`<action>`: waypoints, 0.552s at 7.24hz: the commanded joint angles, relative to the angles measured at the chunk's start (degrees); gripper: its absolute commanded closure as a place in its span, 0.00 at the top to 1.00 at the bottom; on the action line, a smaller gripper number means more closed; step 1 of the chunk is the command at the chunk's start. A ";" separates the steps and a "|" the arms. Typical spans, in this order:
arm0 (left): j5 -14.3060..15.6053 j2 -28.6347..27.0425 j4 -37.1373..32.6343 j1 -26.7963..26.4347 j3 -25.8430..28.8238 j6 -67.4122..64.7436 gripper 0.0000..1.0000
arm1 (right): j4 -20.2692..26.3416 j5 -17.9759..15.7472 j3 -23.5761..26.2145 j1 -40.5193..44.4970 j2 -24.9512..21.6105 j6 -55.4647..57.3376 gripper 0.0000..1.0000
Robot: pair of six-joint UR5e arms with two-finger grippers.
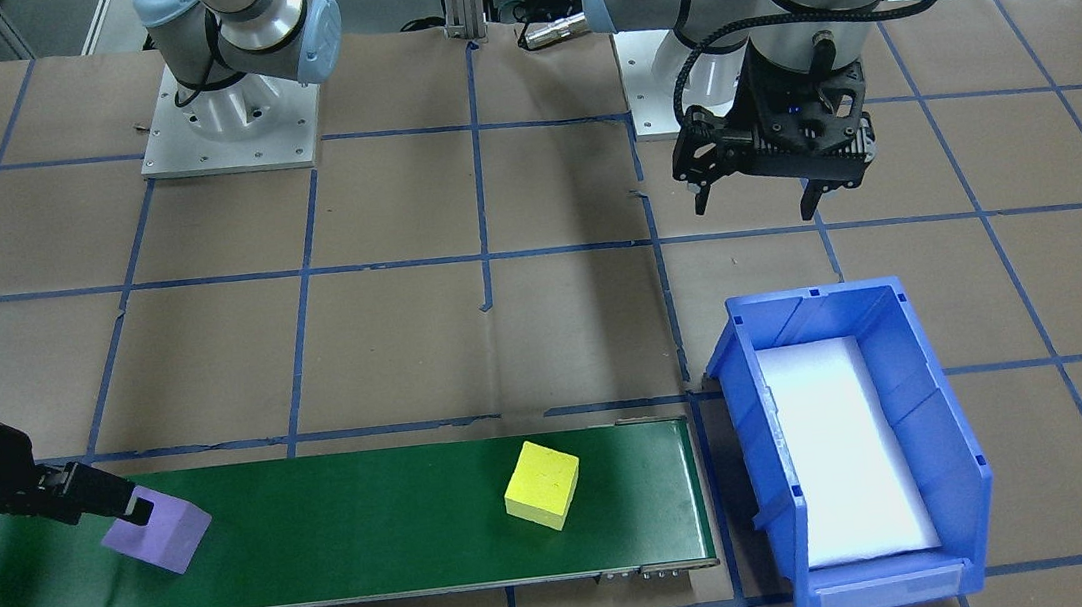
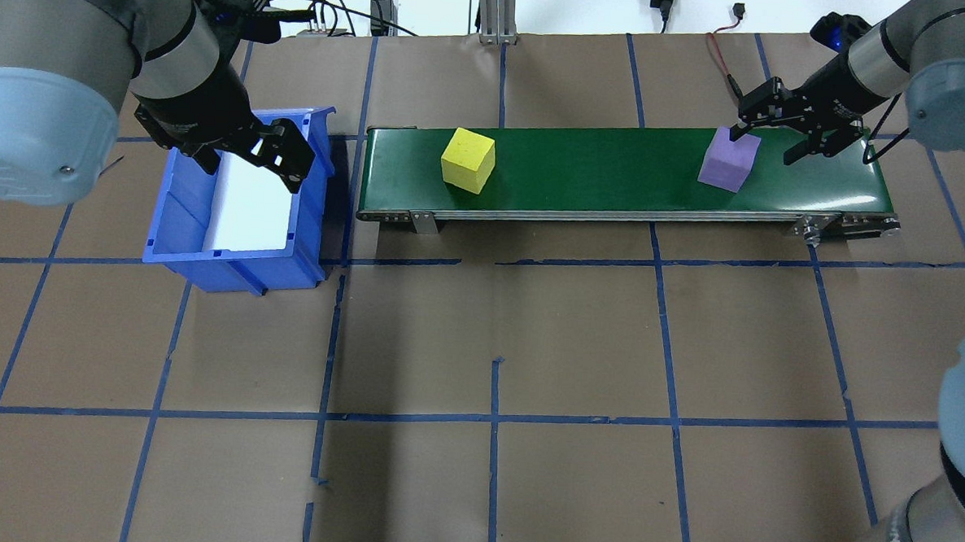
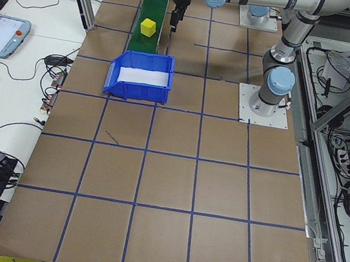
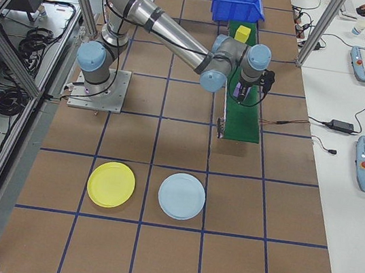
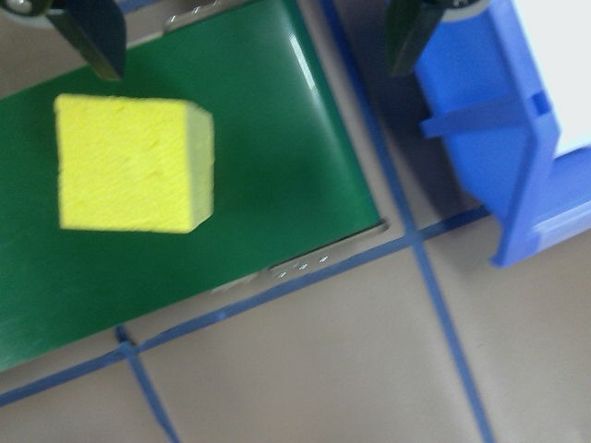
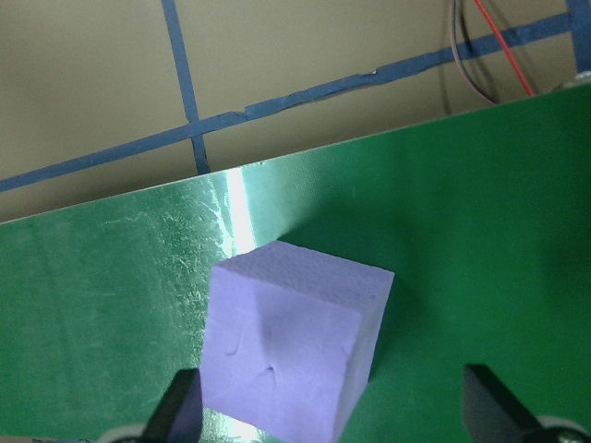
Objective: Move block left to right into plate
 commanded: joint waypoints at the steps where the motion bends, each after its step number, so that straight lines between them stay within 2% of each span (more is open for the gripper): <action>1: -0.19 0.88 -0.34 -0.15 -0.29 -1.38 1.00 | -1.50 -0.94 -0.14 -0.01 0.50 -0.02 0.99; 3: -0.36 0.71 0.01 -0.76 -0.29 -4.61 1.00 | -3.51 -1.21 -0.14 -0.01 1.81 -0.02 0.99; 4: -0.45 0.45 0.01 -0.85 -0.29 -6.55 1.00 | -3.87 -2.60 -0.22 -0.01 2.52 0.07 0.99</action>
